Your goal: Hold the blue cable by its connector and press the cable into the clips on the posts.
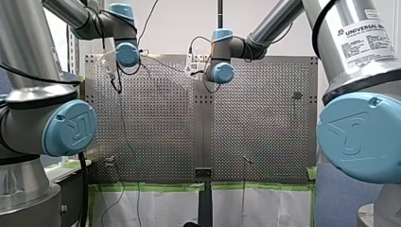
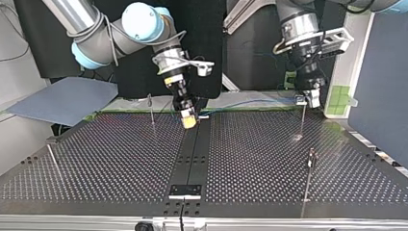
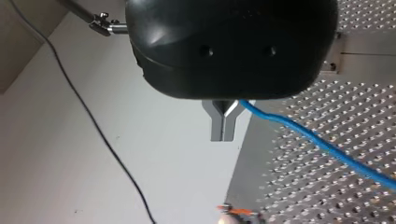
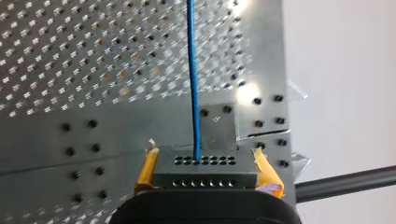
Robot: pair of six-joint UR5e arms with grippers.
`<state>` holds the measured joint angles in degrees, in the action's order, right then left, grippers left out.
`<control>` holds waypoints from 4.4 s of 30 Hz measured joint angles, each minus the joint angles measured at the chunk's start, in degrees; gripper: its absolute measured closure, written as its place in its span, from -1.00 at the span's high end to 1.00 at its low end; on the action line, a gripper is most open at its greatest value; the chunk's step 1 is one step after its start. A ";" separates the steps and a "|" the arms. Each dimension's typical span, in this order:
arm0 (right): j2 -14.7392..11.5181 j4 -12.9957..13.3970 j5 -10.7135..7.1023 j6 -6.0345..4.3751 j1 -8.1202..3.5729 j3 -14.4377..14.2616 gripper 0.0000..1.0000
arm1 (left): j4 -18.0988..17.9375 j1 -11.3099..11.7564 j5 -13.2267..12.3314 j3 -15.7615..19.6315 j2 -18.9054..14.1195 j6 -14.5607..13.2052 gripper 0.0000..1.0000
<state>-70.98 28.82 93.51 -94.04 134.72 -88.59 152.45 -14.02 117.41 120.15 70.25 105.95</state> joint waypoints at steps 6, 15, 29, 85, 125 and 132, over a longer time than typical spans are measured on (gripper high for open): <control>0.00 -1.27 -0.22 0.29 0.58 2.64 -1.00 | 2.91 2.91 -2.89 -1.15 -2.90 -0.14 -1.00; 0.01 -2.07 -0.25 0.33 1.18 4.36 -1.00 | 6.27 7.49 -7.49 -2.95 -2.33 -1.07 -1.00; 0.10 -3.68 -0.18 0.41 1.72 6.80 -1.00 | 6.41 11.13 -13.00 -4.11 2.67 -3.89 -1.00; 7.34 -8.95 0.67 0.17 2.99 19.06 -1.00 | 4.86 15.15 -15.23 -10.99 10.38 0.46 -1.00; 9.18 -10.25 0.75 0.32 0.49 21.87 -1.00 | 4.74 21.17 -21.22 -15.32 16.73 0.09 -1.00; 9.29 -10.27 0.77 0.30 -0.41 21.90 -1.00 | 4.69 21.44 -21.98 -16.45 18.71 -1.29 -1.00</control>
<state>-61.68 18.55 94.29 -93.73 134.30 -66.70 157.13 7.42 95.43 103.70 88.96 104.66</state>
